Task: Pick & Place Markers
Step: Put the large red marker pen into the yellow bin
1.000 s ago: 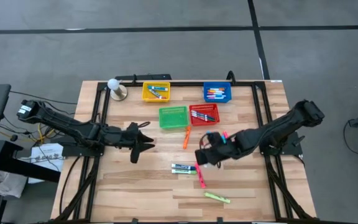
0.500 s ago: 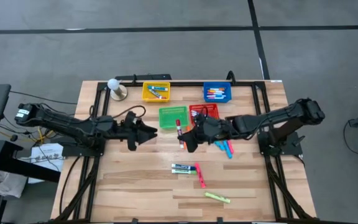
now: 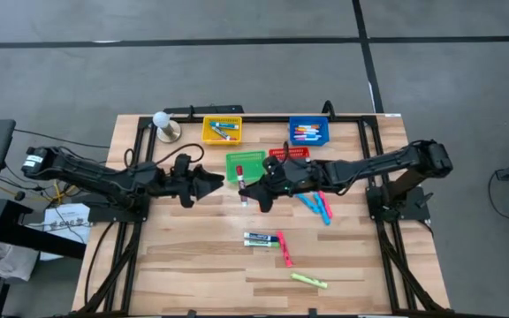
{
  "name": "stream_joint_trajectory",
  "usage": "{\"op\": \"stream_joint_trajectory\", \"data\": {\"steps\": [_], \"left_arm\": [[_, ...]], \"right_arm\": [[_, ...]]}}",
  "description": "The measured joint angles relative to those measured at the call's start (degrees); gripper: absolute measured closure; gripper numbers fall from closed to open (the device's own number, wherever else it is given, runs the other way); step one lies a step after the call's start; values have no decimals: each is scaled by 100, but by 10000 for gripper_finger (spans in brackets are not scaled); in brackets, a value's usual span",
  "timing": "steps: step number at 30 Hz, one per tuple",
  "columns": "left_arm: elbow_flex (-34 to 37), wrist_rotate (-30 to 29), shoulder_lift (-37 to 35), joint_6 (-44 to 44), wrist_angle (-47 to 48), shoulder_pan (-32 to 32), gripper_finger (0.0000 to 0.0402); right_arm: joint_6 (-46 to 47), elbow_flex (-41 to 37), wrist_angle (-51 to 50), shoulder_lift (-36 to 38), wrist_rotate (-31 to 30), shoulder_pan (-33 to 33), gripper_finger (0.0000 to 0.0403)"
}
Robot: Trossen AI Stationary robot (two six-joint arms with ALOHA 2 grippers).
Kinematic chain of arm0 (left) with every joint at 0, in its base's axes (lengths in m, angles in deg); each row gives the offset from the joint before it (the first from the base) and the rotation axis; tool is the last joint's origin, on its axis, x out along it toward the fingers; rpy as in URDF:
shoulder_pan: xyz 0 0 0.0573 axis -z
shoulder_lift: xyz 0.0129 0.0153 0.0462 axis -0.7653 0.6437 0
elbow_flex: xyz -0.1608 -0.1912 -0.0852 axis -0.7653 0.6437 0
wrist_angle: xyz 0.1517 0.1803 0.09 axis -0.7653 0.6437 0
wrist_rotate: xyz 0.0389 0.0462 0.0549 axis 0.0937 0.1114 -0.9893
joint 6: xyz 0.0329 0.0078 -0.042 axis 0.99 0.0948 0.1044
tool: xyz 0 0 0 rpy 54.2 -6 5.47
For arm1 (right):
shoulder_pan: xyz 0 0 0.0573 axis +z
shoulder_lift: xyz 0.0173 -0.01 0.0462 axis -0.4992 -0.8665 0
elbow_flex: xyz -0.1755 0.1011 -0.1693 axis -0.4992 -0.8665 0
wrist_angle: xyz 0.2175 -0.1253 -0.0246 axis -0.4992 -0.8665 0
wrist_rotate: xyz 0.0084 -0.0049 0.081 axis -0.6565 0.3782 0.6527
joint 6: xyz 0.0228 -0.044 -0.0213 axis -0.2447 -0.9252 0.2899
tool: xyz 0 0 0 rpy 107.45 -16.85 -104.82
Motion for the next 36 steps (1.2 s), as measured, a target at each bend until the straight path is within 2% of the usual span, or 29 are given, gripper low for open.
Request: {"op": "stream_joint_trajectory", "data": {"steps": [9,18,26,30,36], "left_arm": [[-3,-175,124,-107,-138,-21,194],[-310,-109,531,-105,-187,-57,194],[-310,-113,503,-96,-212,-59,197],[-313,-91,514,-102,-198,-59,225],[-313,-2,510,-112,-256,-55,321]], "right_arm": [[73,39,663,-247,311,-88,353],[-6,612,689,-816,849,-128,353],[-9,709,580,-879,890,-128,353],[-9,709,572,-881,896,-119,353],[-13,707,564,-892,883,-122,348]]}}
